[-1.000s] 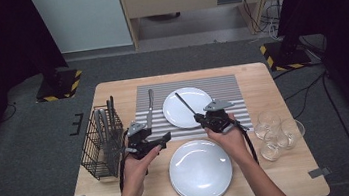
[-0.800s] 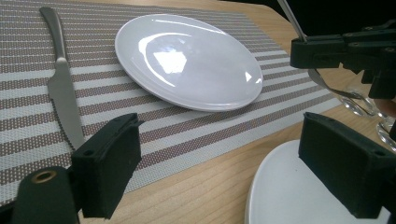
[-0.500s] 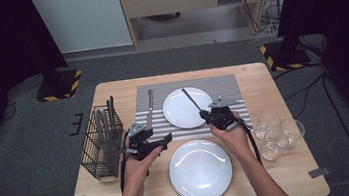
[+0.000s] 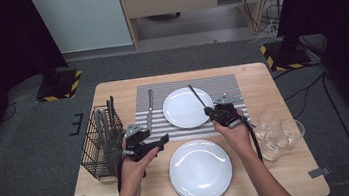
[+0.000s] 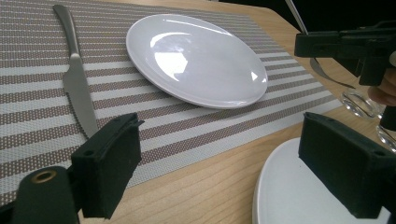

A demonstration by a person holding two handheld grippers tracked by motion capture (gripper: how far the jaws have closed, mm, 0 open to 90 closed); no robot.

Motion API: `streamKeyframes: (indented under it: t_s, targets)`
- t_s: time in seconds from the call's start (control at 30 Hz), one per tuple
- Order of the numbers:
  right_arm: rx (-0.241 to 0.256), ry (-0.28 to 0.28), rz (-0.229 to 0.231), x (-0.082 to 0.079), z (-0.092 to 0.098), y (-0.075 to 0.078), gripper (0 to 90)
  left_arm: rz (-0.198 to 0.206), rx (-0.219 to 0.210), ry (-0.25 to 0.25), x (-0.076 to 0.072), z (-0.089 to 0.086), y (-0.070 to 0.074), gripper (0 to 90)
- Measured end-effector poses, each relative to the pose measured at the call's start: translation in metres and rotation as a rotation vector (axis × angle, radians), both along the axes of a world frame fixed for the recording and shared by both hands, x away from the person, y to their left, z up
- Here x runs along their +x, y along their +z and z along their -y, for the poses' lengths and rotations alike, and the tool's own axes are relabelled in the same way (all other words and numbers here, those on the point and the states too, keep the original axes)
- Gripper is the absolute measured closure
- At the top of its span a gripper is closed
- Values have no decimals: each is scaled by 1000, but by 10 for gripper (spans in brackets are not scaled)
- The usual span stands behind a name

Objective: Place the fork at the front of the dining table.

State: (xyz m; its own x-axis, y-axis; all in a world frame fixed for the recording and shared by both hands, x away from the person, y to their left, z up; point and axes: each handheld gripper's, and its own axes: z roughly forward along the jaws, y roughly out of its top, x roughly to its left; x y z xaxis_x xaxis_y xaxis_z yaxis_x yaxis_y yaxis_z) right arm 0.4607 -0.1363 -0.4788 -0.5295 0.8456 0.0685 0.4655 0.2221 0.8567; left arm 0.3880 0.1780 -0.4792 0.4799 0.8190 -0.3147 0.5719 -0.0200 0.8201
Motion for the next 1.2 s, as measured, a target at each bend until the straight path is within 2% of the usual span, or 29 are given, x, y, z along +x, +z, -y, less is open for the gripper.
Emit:
streamKeyframes:
  t_s: [0.27,0.53,0.83,1.2]
  targets:
    - [3,-22,12,1,7,-1,861,1,7,3,-3,-4,-1,125]
    - [9,-27,17,1,6,-2,861,-2,10,-1,-4,-4,-2,125]
    - [-6,-33,12,3,8,-7,861,2,19,-12,-8,-4,-1,123]
    - [-5,-88,1,5,13,-15,861,-1,21,-12,-8,-4,-3,122]
